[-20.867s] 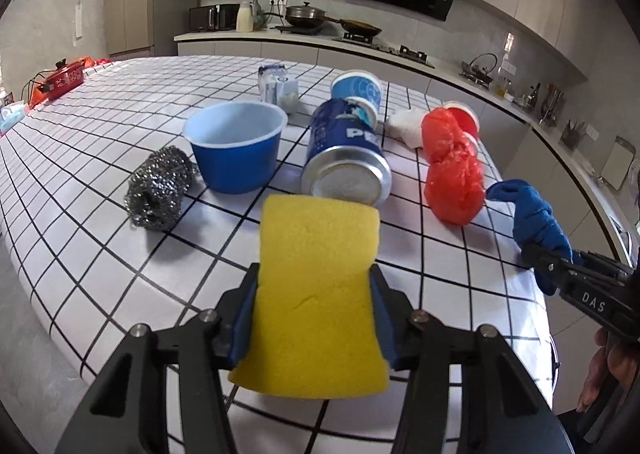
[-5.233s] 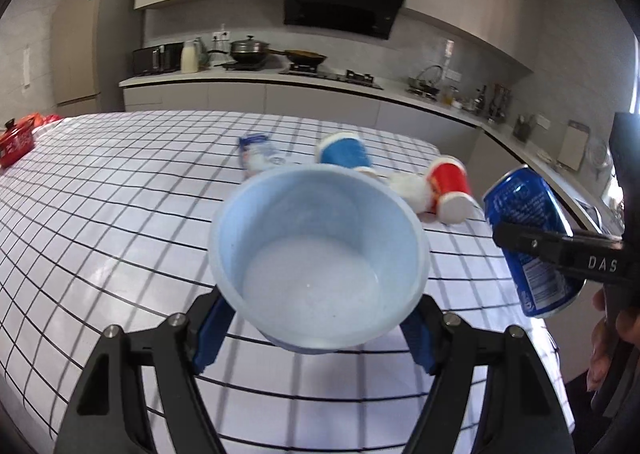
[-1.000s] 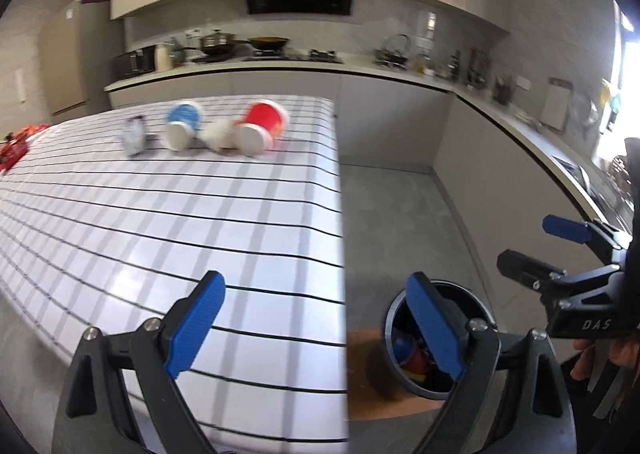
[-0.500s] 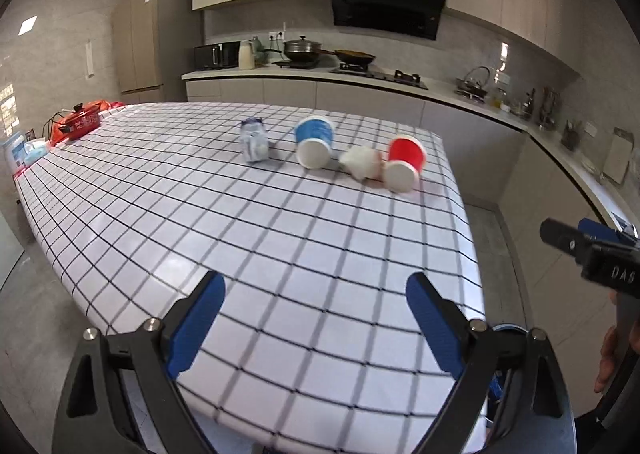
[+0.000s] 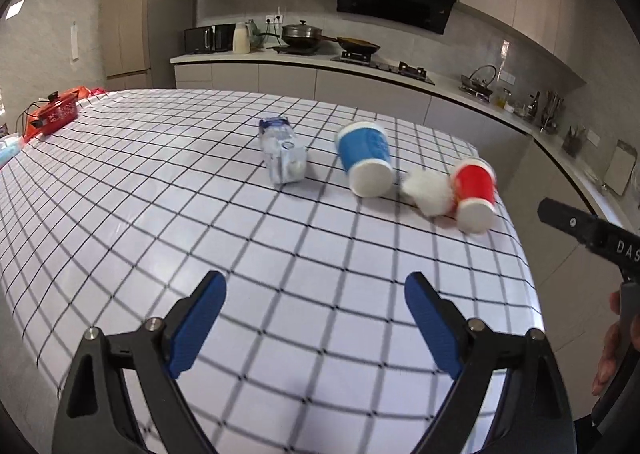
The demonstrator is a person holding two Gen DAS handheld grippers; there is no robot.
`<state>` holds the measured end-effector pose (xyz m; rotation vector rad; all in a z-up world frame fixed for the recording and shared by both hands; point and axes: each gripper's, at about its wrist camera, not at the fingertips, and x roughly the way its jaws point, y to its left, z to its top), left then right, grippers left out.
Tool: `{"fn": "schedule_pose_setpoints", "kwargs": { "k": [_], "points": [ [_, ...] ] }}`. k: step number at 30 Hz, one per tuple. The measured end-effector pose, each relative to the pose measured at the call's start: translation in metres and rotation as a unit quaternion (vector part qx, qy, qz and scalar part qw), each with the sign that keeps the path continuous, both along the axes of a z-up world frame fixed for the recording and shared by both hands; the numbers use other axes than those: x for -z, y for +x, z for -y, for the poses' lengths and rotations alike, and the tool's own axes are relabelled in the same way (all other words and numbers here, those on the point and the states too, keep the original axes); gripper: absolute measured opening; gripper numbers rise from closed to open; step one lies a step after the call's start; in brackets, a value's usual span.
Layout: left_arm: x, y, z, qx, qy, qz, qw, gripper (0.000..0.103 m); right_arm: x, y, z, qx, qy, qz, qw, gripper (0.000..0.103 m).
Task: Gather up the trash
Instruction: 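Grasp the milk carton with the left tool while the right tool grasps the red paper cup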
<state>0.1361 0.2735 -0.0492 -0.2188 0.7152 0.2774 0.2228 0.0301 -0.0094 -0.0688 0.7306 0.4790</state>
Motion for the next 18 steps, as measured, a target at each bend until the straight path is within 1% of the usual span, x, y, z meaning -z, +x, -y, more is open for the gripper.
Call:
{"fn": "schedule_pose_setpoints", "kwargs": {
  "k": [1,3,6,10,14,18],
  "points": [
    [0.002,0.005,-0.007,0.001,-0.003,-0.002,1.0,0.092,0.001,0.004,-0.005,0.002,0.005,-0.003,1.0,0.08],
    [0.006,0.012,-0.013,0.004,-0.006,-0.006,1.0,0.092,0.005,0.009,-0.012,0.004,0.001,-0.008,1.0,0.08],
    [0.011,0.022,-0.021,0.01,-0.007,-0.009,0.9999,0.092,0.017,0.025,-0.021,0.018,-0.009,-0.025,1.0,0.08],
    [0.015,0.041,-0.03,0.018,-0.011,-0.009,0.9997,0.092,0.03,0.048,-0.022,0.038,0.001,-0.044,0.998,0.079],
    [0.015,0.063,-0.039,0.023,-0.017,-0.007,0.9996,0.09,0.036,0.07,-0.029,0.045,0.01,-0.056,0.997,0.072],
    [0.013,0.085,-0.046,0.025,-0.015,-0.003,0.9996,0.09,0.044,0.087,-0.034,0.052,0.014,-0.069,0.996,0.072]
  ]
}}
